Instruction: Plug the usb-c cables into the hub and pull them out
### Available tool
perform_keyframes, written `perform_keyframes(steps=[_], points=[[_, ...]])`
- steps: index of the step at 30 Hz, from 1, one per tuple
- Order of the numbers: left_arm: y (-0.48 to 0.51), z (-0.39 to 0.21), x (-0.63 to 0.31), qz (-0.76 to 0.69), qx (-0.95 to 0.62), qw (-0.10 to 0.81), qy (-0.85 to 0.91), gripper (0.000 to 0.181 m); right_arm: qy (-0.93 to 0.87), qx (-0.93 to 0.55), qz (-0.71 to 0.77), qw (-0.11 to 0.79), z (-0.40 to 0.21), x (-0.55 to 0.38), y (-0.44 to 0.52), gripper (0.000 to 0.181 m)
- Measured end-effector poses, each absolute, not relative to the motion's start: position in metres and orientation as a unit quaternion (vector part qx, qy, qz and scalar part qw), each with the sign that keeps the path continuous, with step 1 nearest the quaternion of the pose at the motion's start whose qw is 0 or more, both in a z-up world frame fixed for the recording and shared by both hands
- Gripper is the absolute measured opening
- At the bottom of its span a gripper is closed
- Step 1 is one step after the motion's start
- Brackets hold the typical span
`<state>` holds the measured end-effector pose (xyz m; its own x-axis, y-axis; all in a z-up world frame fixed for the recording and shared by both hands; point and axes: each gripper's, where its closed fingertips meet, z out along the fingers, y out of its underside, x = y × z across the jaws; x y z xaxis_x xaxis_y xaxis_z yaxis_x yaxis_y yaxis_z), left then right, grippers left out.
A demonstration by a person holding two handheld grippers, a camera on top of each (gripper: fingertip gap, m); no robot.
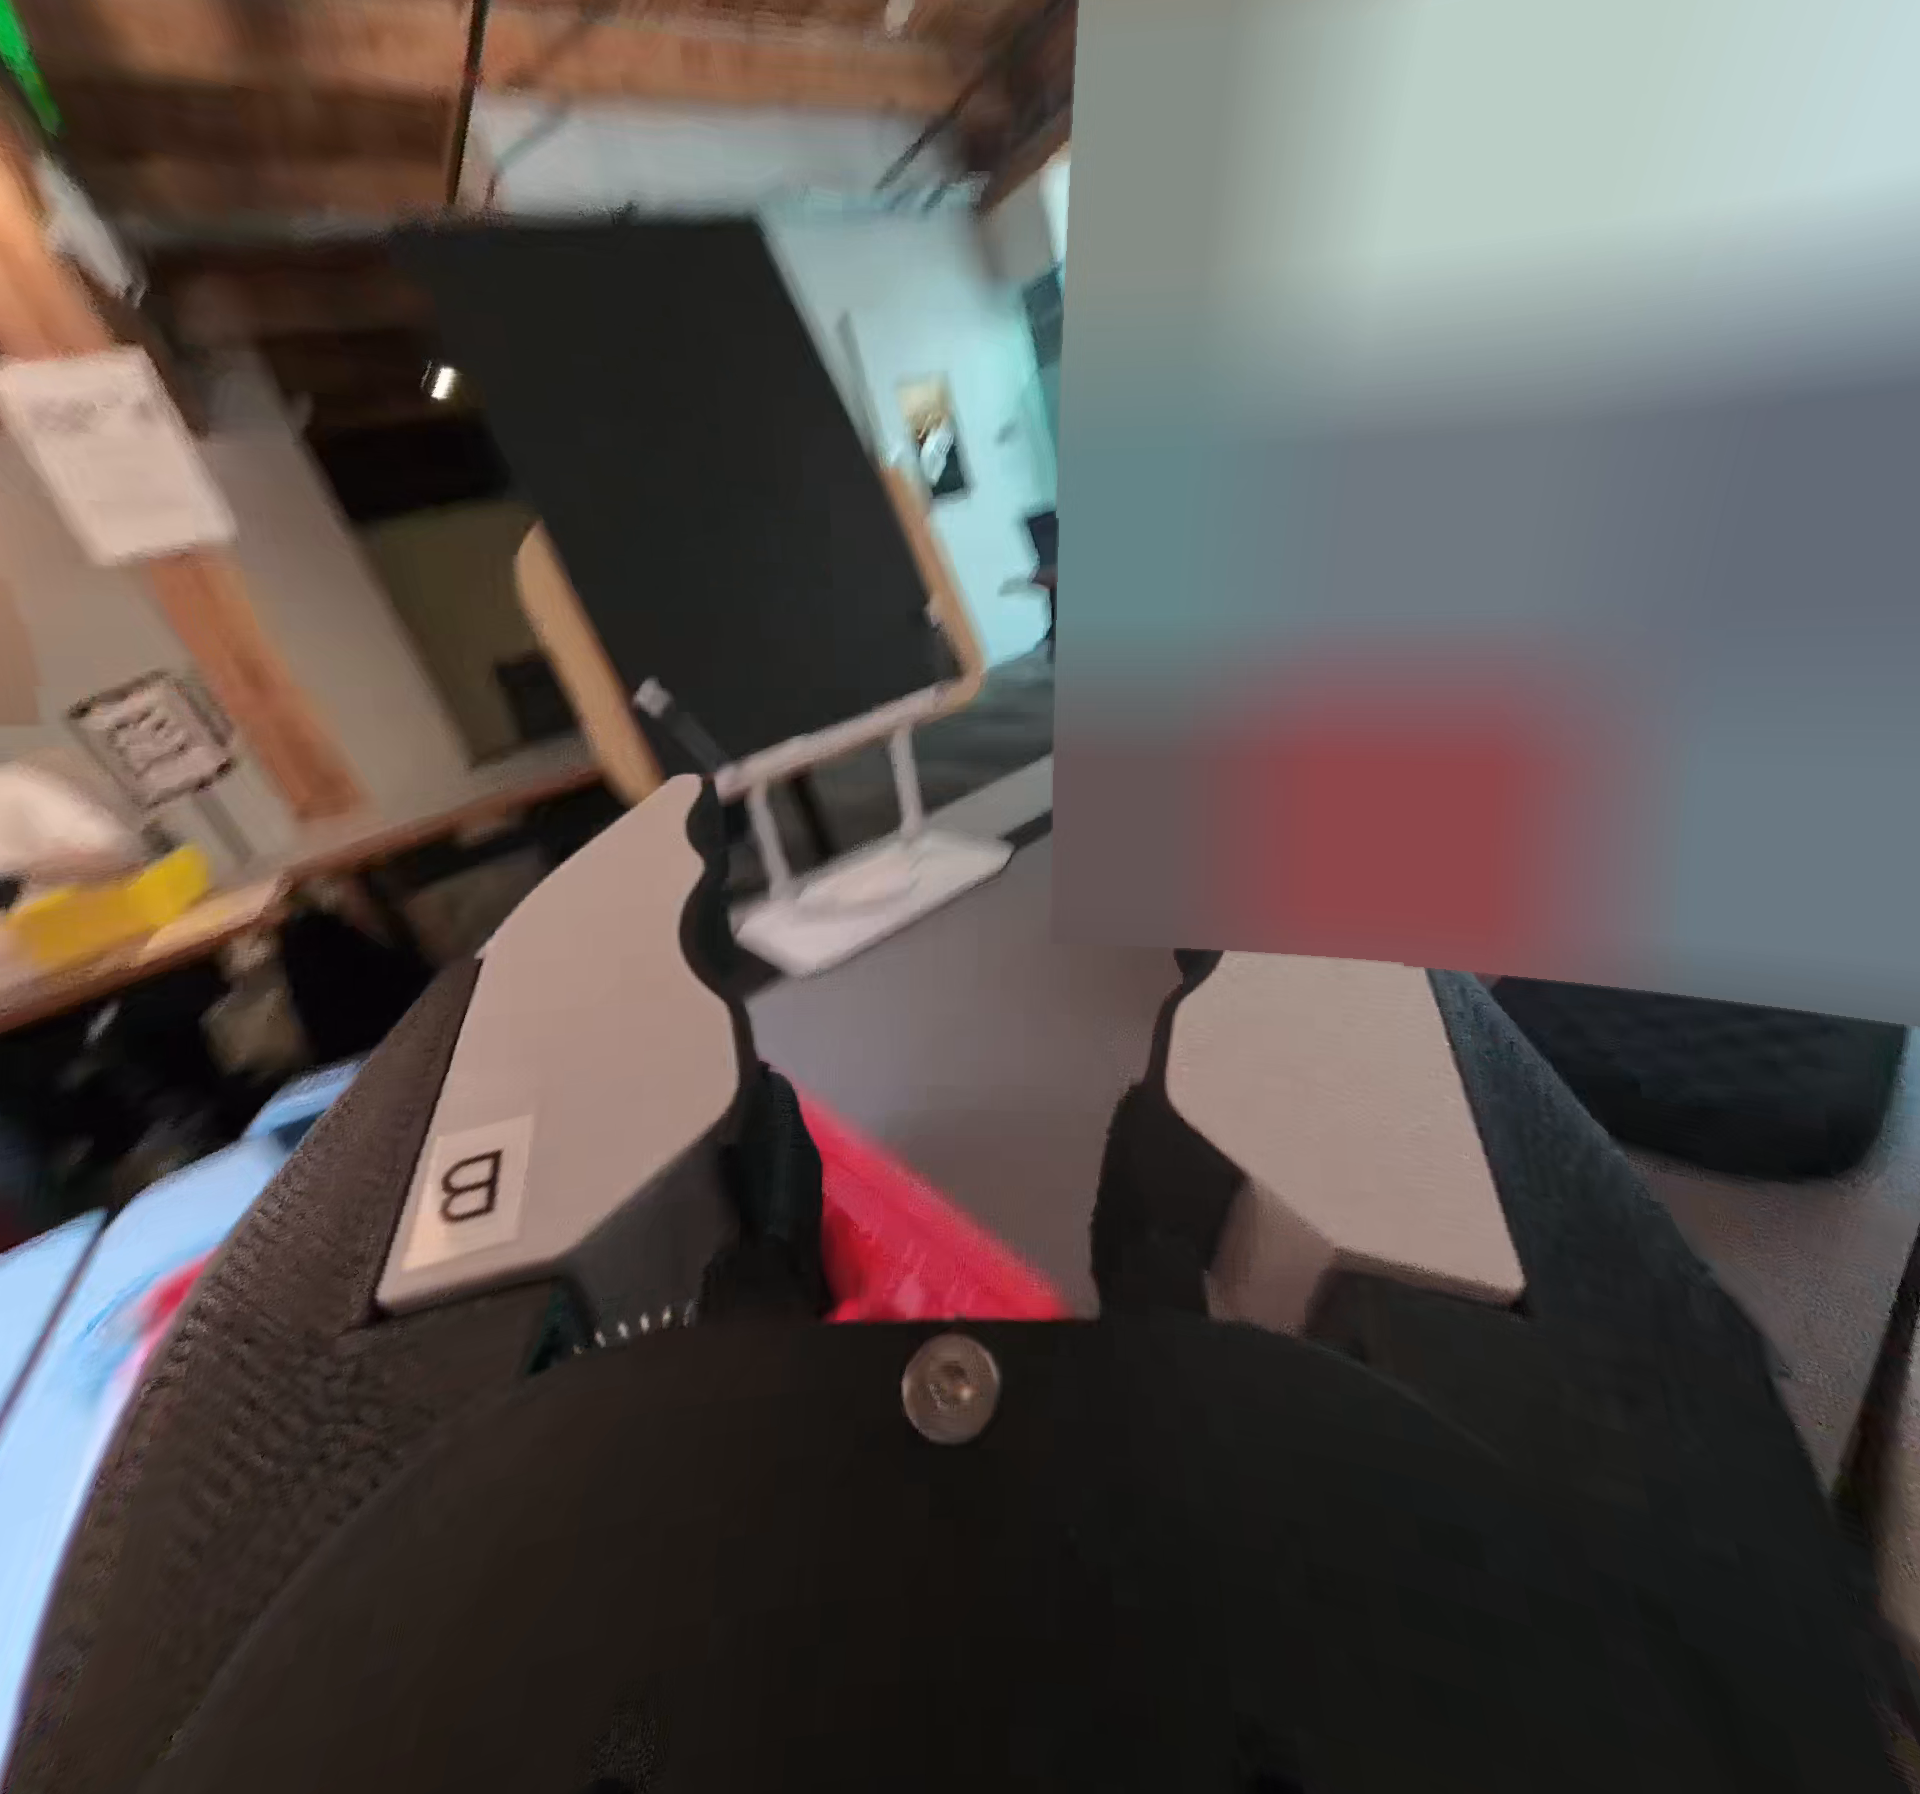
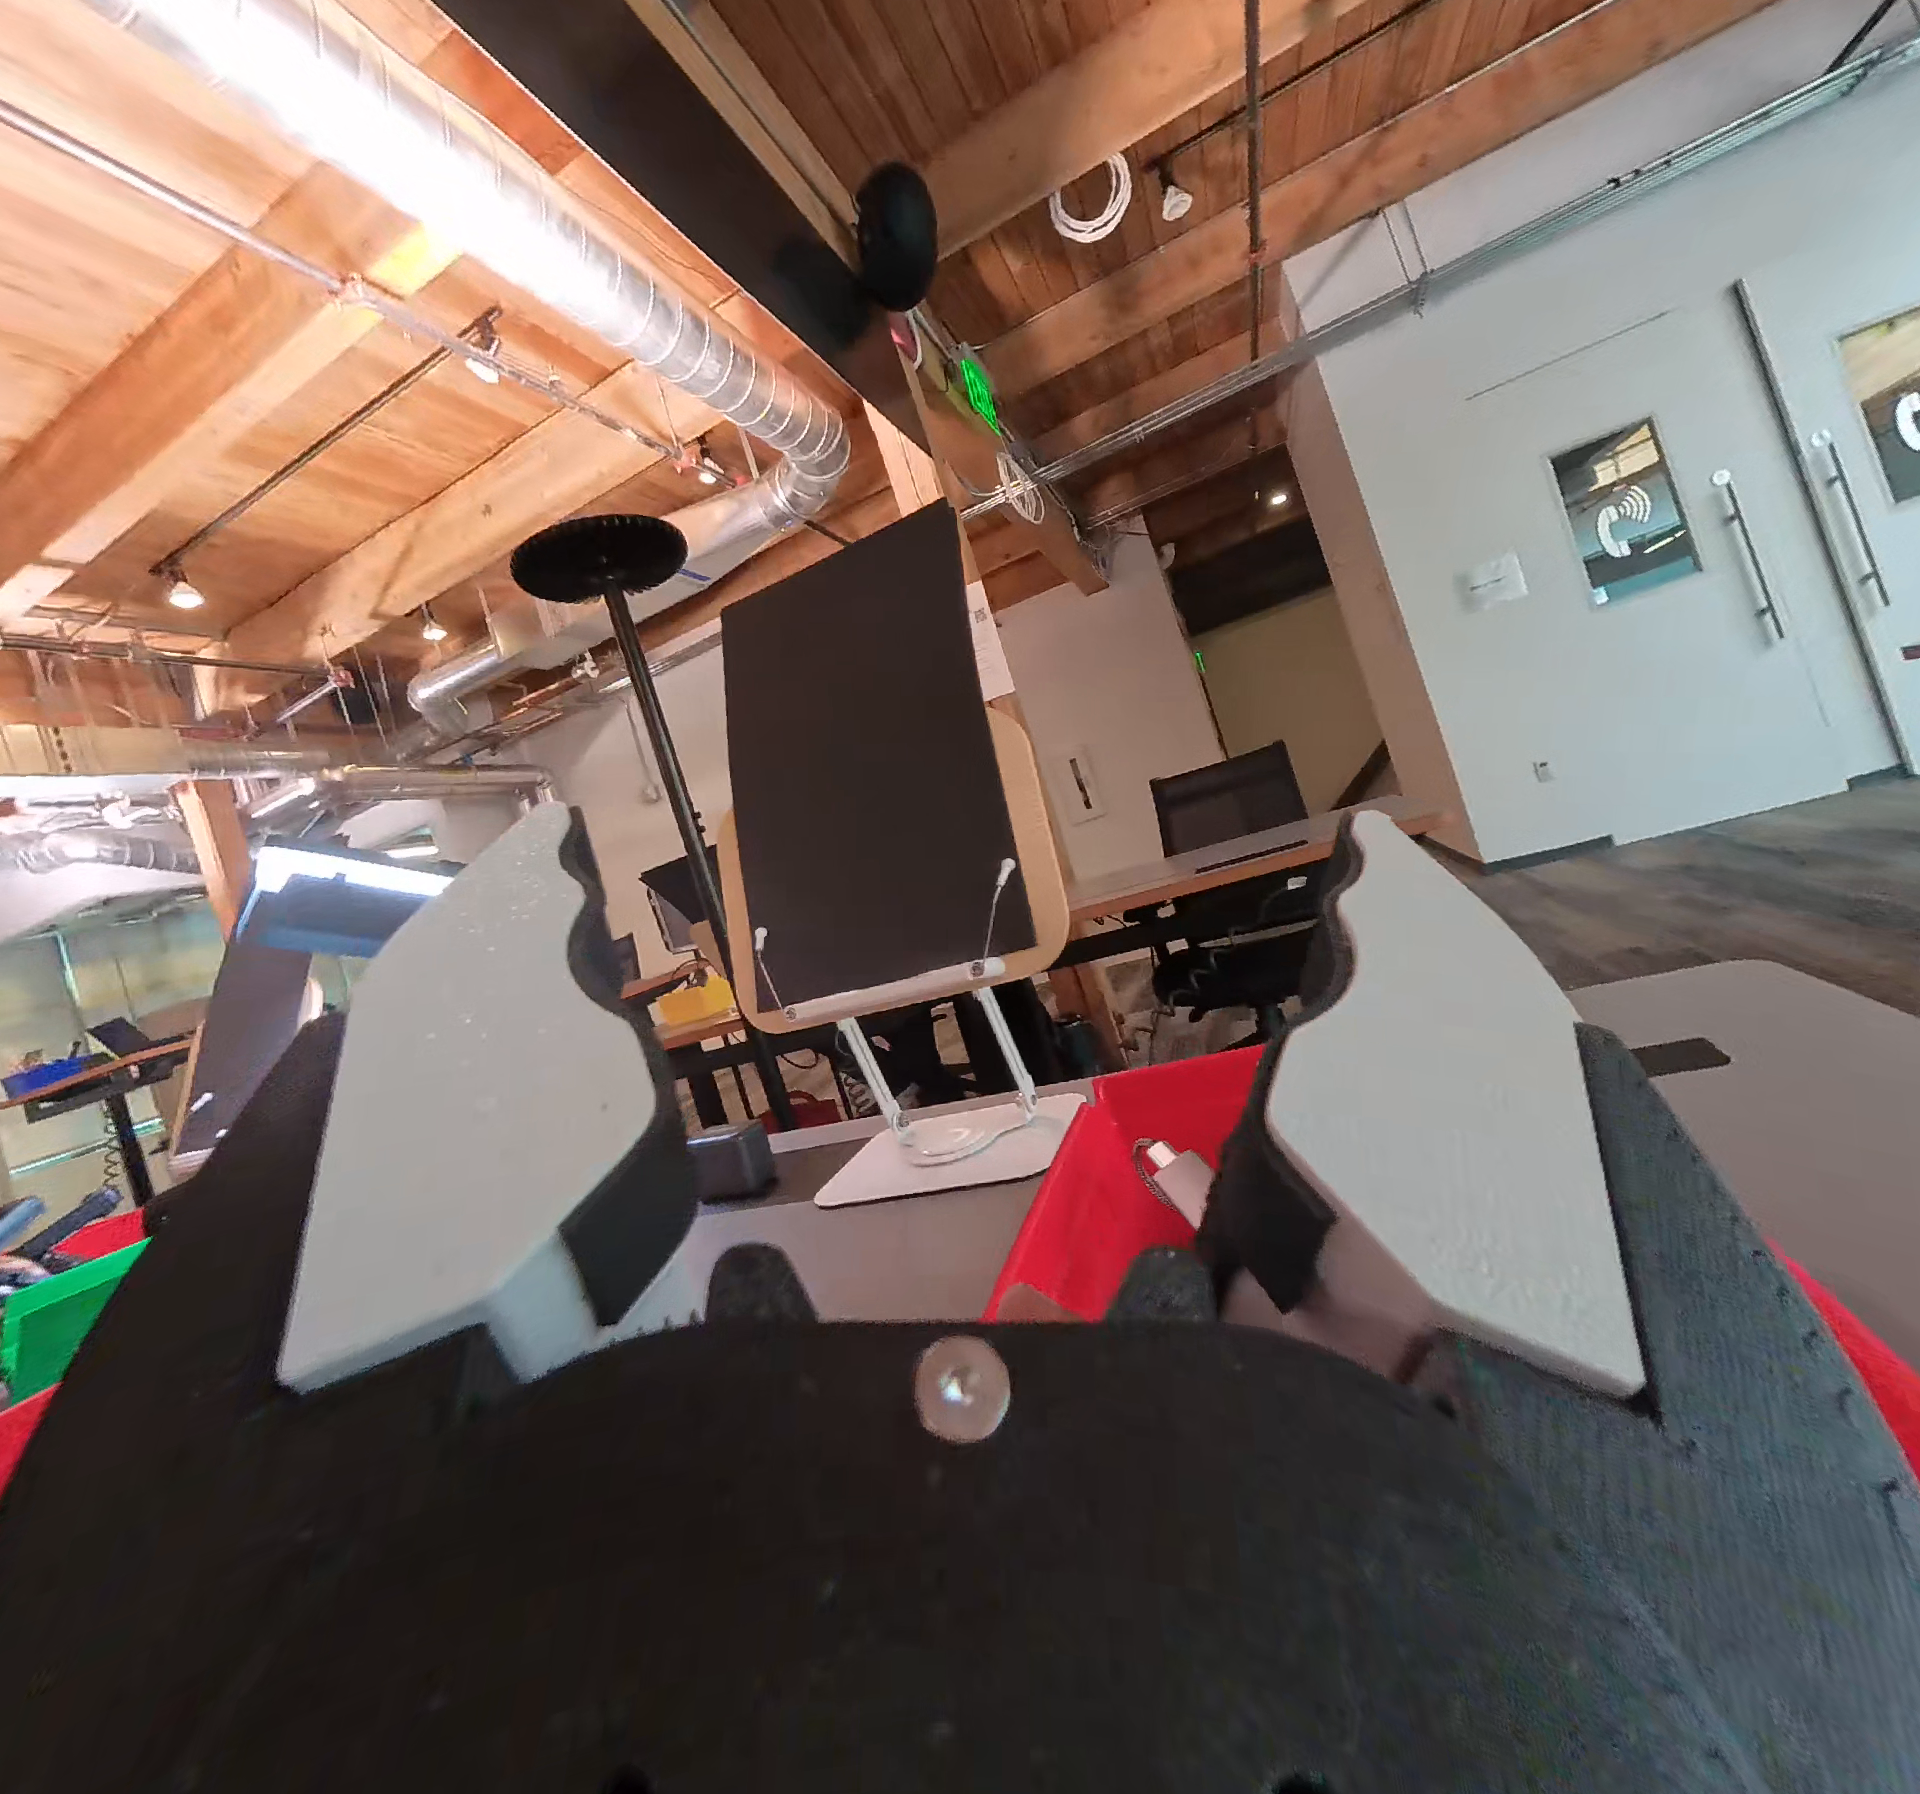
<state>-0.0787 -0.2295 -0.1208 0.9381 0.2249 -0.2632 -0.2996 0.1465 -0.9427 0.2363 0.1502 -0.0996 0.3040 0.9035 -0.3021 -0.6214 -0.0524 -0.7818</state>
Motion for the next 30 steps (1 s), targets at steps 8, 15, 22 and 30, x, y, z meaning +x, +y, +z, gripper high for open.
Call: perform_keyframes(steps=[8, 15, 22, 30], points=[[-0.295, -0.226, -0.155, 0.176, -0.841, 0.496, -0.123, 0.068, -0.177, -0.446, 0.576, 0.662, -0.105, 0.223, 0.142, 0.121], [-0.295, -0.288, -0.166, 0.138, -0.931, 0.331, -0.074, 0.046, -0.246, -0.452, 0.533, 0.672, -0.109, 0.21, 0.128, 0.12], [-0.252, -0.233, -0.203, 0.186, -0.909, 0.371, 0.034, 0.045, -0.287, -0.444, 0.548, 0.649, -0.11, 0.192, 0.11, 0.116], [-0.19, -0.26, -0.306, 0.188, -0.944, 0.237, 0.13, 0.043, -0.408, -0.443, 0.456, 0.655, -0.134, 0.158, 0.089, 0.119]])
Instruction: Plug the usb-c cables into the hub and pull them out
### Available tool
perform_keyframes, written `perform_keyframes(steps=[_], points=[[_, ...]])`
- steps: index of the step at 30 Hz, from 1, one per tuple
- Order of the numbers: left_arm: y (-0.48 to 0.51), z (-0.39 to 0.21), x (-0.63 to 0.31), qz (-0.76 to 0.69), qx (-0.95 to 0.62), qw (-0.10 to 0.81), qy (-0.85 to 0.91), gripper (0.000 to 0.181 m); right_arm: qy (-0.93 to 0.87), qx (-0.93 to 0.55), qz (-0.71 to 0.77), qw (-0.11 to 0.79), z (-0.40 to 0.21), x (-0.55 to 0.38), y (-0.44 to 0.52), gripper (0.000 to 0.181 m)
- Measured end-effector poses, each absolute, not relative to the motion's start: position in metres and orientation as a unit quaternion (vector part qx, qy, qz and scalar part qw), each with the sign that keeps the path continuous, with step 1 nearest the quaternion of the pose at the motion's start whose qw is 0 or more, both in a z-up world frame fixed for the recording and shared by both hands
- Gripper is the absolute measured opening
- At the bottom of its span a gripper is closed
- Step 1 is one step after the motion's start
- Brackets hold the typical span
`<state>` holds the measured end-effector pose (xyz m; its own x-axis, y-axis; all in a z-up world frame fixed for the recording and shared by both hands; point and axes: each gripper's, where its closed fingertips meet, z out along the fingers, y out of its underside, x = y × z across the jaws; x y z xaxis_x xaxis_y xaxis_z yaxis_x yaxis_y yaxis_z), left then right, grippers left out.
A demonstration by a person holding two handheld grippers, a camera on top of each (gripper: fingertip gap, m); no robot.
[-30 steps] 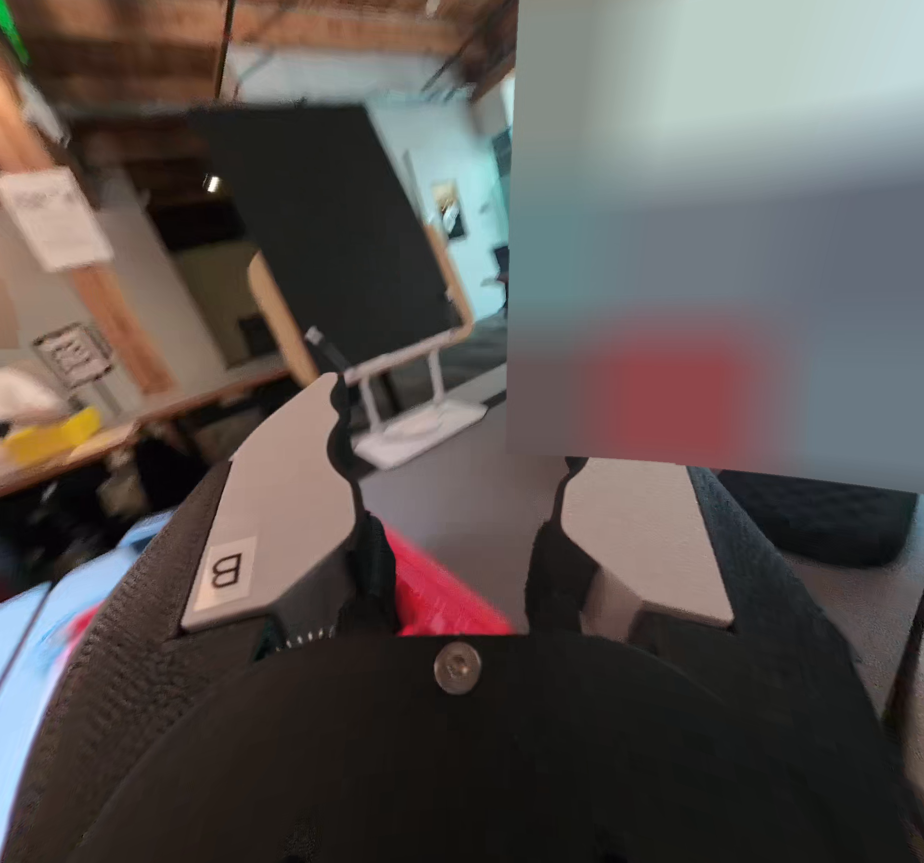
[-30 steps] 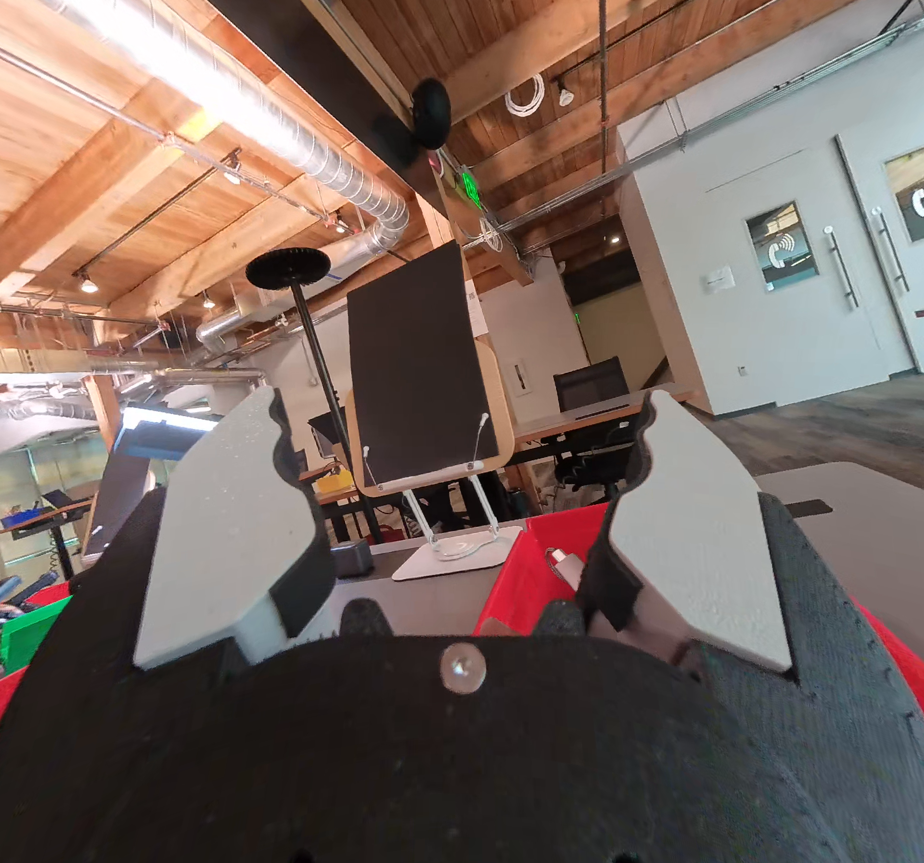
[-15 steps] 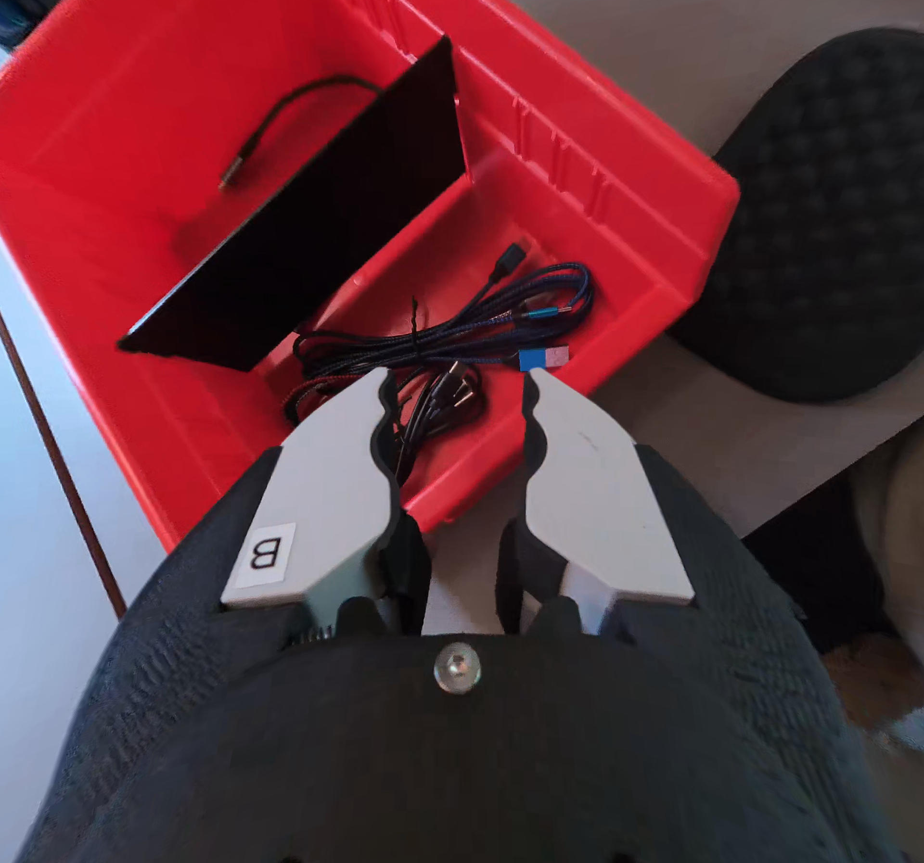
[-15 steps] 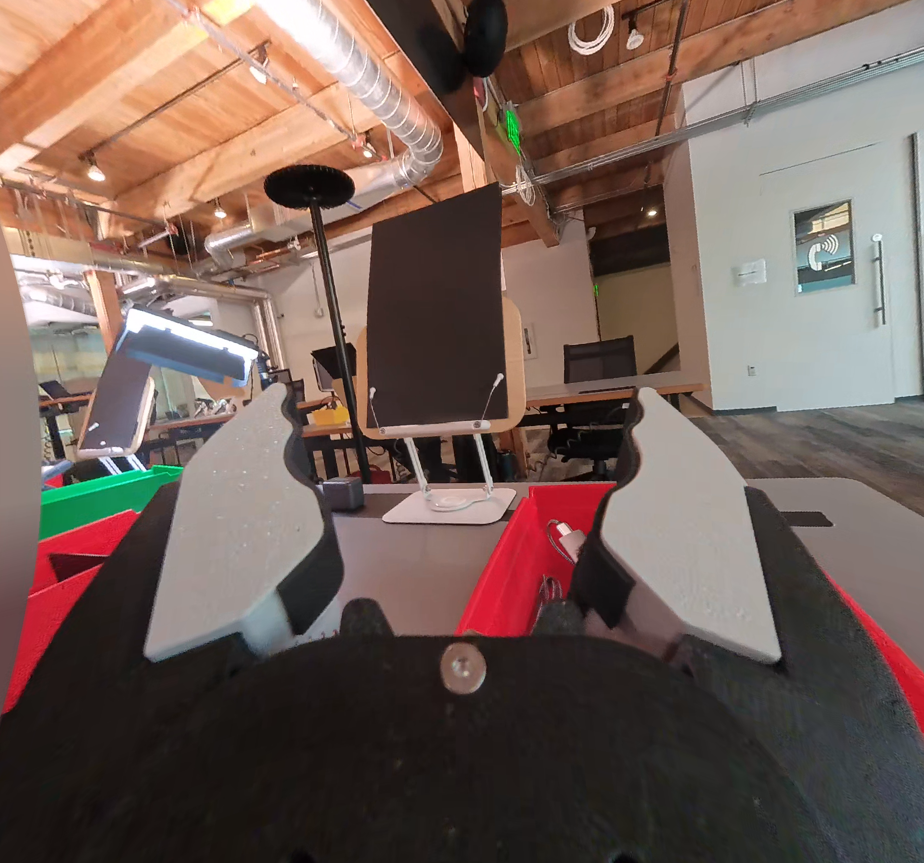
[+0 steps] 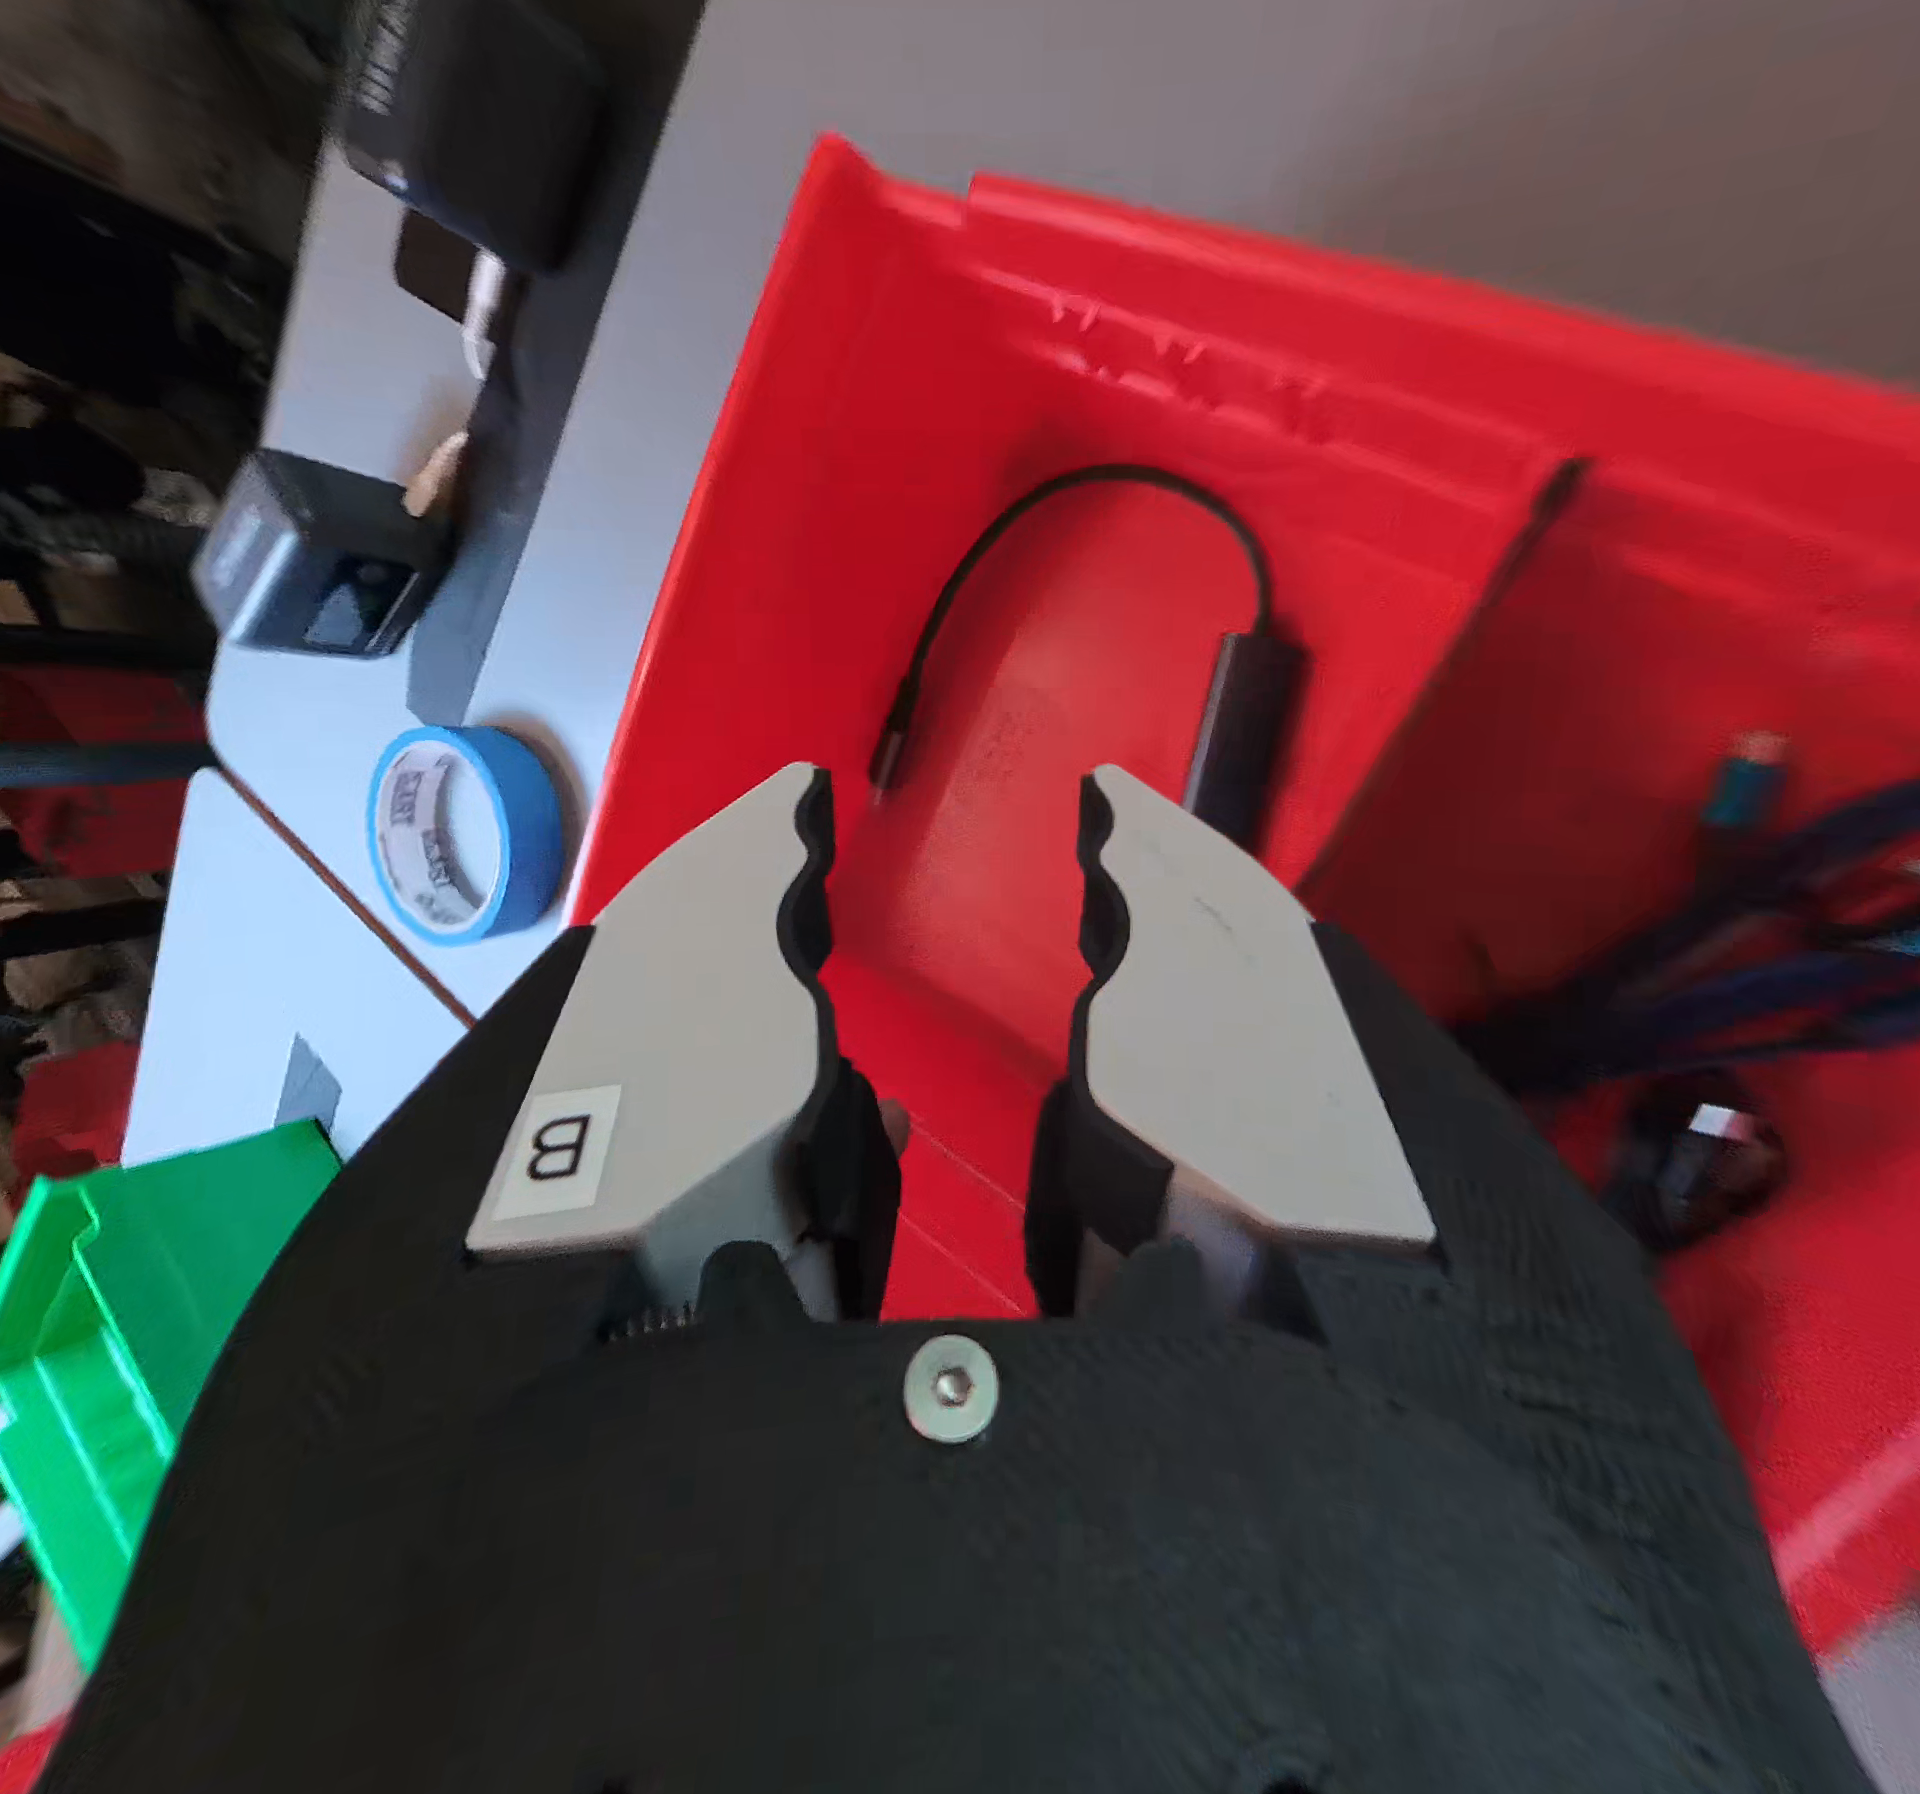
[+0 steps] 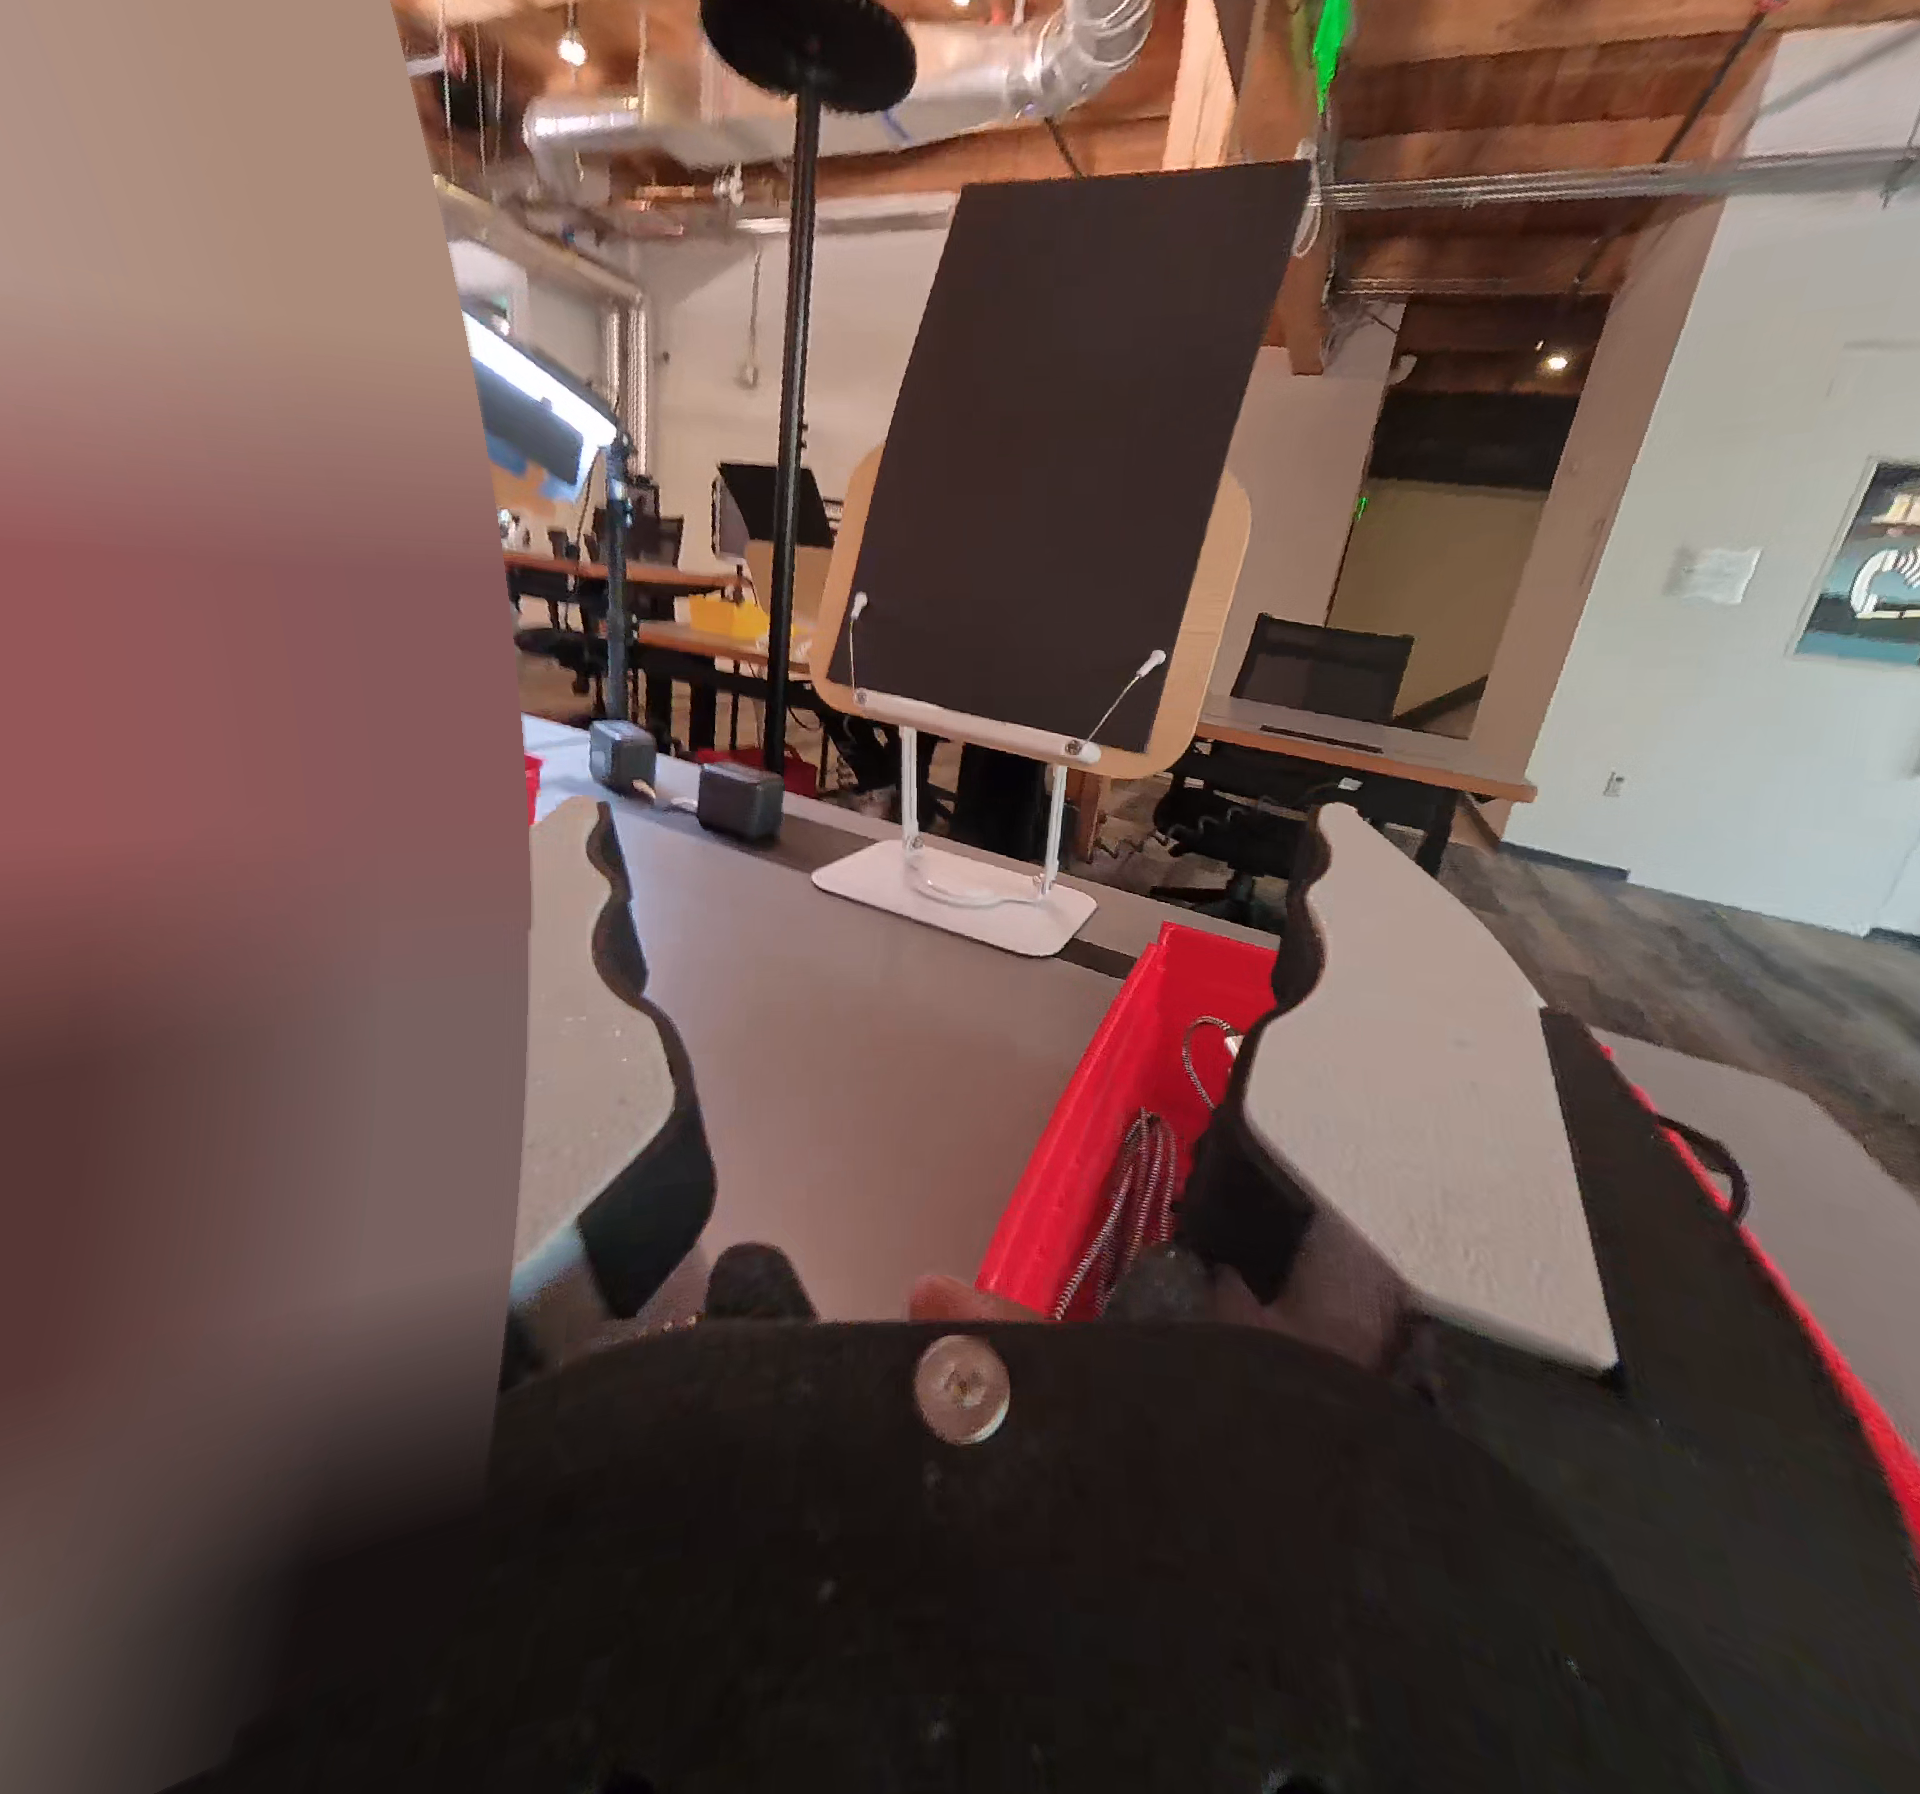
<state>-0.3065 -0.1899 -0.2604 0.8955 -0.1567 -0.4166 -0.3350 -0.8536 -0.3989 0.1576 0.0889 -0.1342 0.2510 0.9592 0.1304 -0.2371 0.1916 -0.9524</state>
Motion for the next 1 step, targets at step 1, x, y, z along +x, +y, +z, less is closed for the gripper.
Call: perform_keyframes(steps=[1], points=[[-0.1832, -0.2757, -0.3145, 0.182, -0.948, 0.212, 0.153, 0.04, -0.419, -0.439, 0.447, 0.657, -0.1357, 0.1555, 0.0869, 0.119]])
